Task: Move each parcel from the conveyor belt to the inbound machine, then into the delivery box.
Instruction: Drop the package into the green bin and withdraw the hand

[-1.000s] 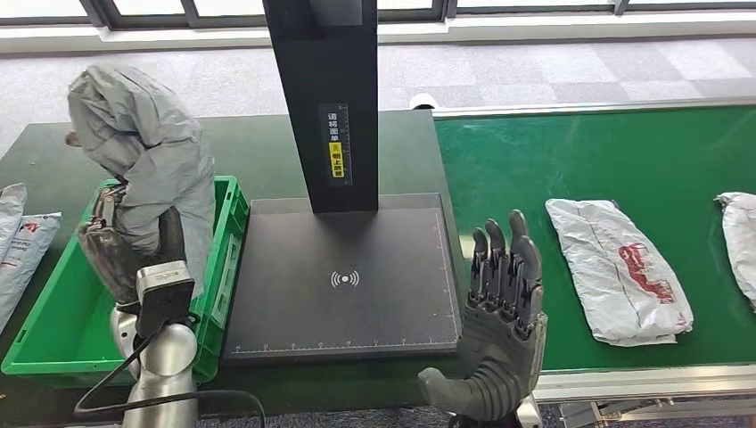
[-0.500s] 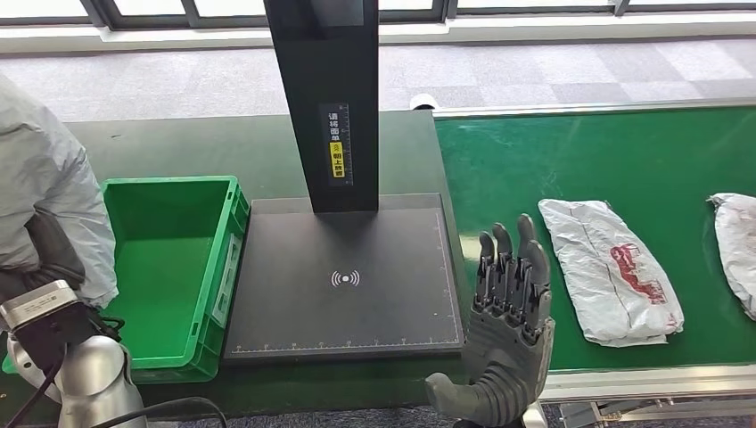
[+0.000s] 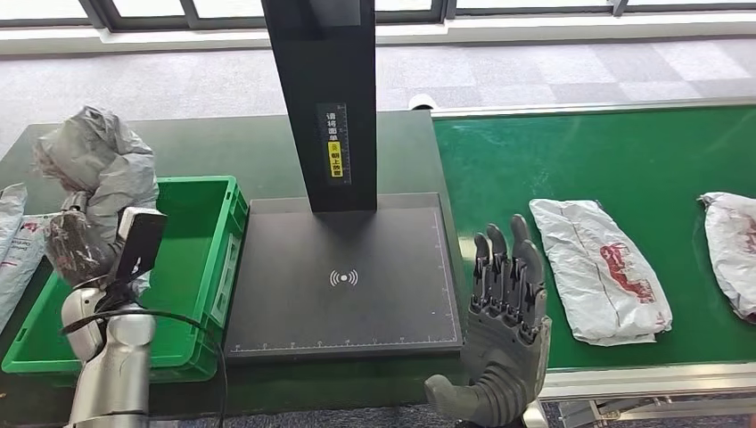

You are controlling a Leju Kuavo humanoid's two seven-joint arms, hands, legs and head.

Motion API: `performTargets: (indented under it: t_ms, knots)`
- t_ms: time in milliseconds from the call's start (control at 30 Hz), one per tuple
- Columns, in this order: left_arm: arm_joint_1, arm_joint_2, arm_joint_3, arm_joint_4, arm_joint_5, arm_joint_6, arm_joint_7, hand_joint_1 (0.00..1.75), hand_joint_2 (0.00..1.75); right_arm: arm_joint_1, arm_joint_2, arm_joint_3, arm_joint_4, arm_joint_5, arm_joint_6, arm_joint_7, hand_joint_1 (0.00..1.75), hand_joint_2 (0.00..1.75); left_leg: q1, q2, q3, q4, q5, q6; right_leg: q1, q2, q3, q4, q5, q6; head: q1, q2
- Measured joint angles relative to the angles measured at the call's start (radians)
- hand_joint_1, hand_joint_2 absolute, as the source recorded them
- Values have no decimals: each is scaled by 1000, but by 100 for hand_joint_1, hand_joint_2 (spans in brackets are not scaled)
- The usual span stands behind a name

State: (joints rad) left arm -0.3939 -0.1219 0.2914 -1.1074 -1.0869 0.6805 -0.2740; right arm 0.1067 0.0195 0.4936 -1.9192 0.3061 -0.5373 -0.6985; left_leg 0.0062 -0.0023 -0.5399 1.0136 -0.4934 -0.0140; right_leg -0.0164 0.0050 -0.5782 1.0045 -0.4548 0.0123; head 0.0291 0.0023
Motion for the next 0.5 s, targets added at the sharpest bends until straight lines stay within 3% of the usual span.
performTargets:
  t_ms: [200, 433, 500]
  knots:
    - [-118, 71, 0, 327, -22, -15, 44, 175, 175, -3, -11, 0, 0, -13, -1, 0, 0, 175, 0, 0, -1, 0, 0, 0, 0, 0, 0, 0, 0, 0, 0, 0]
    - [-180, 99, 0, 477, -23, -27, 57, 175, 175, -11, -14, 0, 0, -23, 18, 0, 0, 175, 0, 0, -1, 0, 0, 0, 0, 1, 0, 0, 0, 0, 0, 0]
    - [-188, 102, 0, 498, -22, -29, 58, 95, 175, -14, -14, -1, 0, -25, 22, 0, 0, 175, 0, 1, 0, -1, 0, 0, 0, 1, 0, 0, 0, 0, 0, 0]
